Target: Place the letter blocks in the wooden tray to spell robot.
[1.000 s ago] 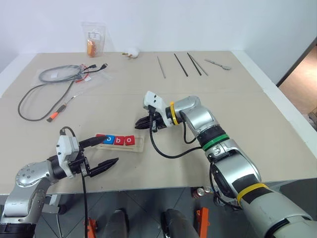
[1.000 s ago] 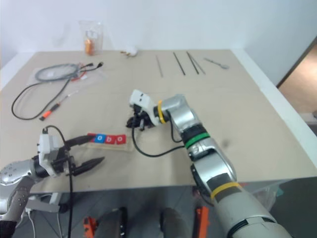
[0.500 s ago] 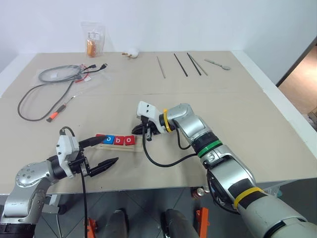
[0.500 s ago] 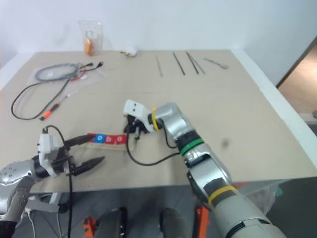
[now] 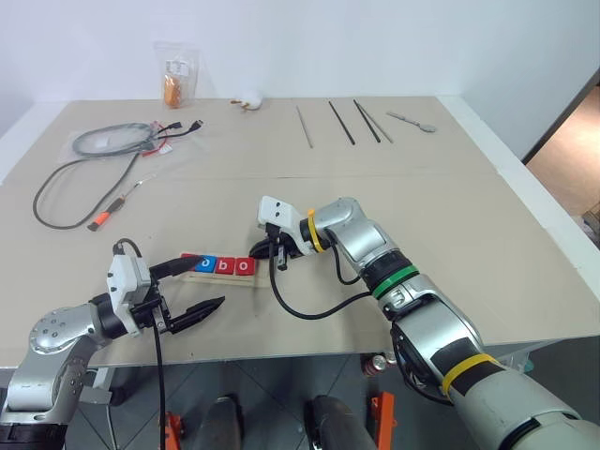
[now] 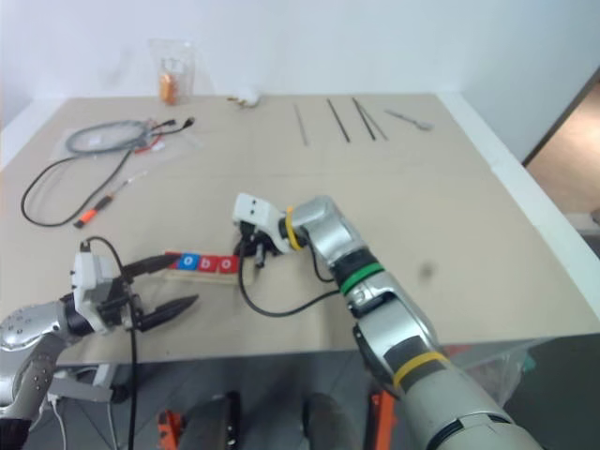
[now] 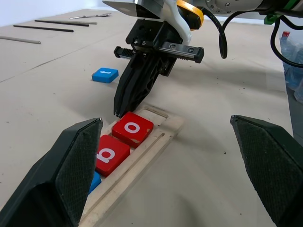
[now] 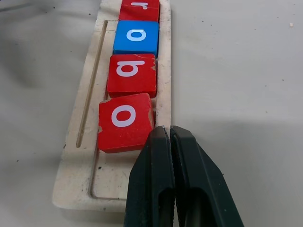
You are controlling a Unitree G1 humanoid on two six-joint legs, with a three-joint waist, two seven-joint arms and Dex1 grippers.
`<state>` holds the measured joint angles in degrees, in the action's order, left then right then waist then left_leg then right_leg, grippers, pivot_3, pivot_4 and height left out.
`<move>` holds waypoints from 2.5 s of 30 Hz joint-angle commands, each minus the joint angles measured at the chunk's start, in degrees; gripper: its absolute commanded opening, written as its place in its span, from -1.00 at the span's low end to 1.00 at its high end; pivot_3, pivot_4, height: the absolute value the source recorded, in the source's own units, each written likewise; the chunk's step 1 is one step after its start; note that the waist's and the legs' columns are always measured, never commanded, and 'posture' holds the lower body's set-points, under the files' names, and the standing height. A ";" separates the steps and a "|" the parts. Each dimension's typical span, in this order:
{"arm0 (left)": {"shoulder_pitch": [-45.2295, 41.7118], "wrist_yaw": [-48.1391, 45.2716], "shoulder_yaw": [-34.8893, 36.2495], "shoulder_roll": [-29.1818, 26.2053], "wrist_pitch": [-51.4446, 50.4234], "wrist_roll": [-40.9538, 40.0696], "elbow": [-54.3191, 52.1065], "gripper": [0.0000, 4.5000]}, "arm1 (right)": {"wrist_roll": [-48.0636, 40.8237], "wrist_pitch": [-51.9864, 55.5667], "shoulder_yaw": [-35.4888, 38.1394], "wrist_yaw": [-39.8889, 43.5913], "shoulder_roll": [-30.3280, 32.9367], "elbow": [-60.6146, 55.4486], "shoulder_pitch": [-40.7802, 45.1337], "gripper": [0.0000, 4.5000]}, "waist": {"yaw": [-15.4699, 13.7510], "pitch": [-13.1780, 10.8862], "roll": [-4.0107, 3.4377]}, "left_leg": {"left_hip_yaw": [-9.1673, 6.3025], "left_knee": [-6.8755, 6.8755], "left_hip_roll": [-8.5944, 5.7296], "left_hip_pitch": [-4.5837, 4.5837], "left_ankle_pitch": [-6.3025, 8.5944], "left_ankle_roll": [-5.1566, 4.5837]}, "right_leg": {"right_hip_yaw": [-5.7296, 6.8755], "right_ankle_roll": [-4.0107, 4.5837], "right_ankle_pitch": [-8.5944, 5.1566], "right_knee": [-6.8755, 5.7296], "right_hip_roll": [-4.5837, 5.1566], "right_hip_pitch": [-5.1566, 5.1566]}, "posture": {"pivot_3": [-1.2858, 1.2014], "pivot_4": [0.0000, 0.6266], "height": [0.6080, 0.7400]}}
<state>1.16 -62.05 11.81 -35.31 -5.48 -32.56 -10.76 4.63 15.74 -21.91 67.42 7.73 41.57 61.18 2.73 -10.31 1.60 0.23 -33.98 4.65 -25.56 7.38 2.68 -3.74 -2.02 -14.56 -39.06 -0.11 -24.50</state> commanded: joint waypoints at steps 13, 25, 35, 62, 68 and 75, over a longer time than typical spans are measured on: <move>-0.84 0.82 0.64 -0.90 -0.91 -1.14 -3.74 1.00 | -3.62 -0.44 5.57 2.25 3.60 2.43 6.48 -0.96 | -0.02 -0.01 0.00 | 0.00 0.00 0.00 0.00 0.00 0.00 | 0.00 0.03 0.02 0.00 0.00 0.00 | 0.03 -0.52 1.00; -5.60 -0.47 -0.92 -1.49 -3.06 -1.82 -5.66 1.00 | -6.55 -1.80 14.04 -3.12 12.37 7.84 7.52 0.01 | 0.11 -0.01 0.00 | 0.02 0.01 0.02 0.03 0.00 0.00 | -0.06 -0.02 0.05 0.01 -0.08 0.01 | 0.03 -0.52 1.00; -10.02 -3.14 -2.93 -0.85 -3.42 -2.32 -2.49 1.00 | -3.80 -8.97 13.08 -4.12 14.12 13.54 3.48 0.98 | 0.01 -0.02 -0.01 | 0.02 0.02 0.01 0.03 0.01 -0.01 | -0.11 -0.20 0.10 0.01 -0.10 0.03 | 0.03 -0.52 1.00; -4.71 0.07 -1.21 -0.61 -4.68 -2.93 -7.37 1.00 | -0.29 -18.47 15.19 -11.64 5.23 30.81 10.08 0.98 | 0.10 -0.02 -0.01 | 0.02 -0.01 0.06 0.10 0.00 -0.01 | -0.20 -0.12 0.17 0.00 -0.20 0.07 | 0.03 -0.52 1.00; -4.46 0.70 -1.06 -0.70 -4.77 -2.83 -7.67 1.00 | -0.30 -18.19 15.62 -12.03 4.41 31.85 10.90 0.98 | 0.10 -0.02 -0.01 | 0.02 -0.01 0.06 0.09 0.00 -0.01 | -0.20 -0.11 0.16 0.00 -0.20 0.07 | 0.03 -0.52 1.00; -4.46 1.39 -1.20 -0.54 -4.98 -2.62 -8.07 1.00 | 0.35 -18.09 15.80 -12.39 3.25 32.48 10.83 0.98 | 0.09 -0.02 -0.01 | 0.01 -0.01 0.06 0.10 0.00 -0.01 | -0.20 -0.11 0.17 0.00 -0.20 0.07 | 0.03 -0.52 1.00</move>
<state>-3.23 -61.15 9.42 -35.31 -10.46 -34.27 -16.74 4.86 -1.90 -7.07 54.85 10.99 74.14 70.10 2.83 -10.33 1.59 0.24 -33.99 4.71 -25.46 7.39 2.67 -3.94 -2.14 -14.40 -39.06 -0.31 -24.43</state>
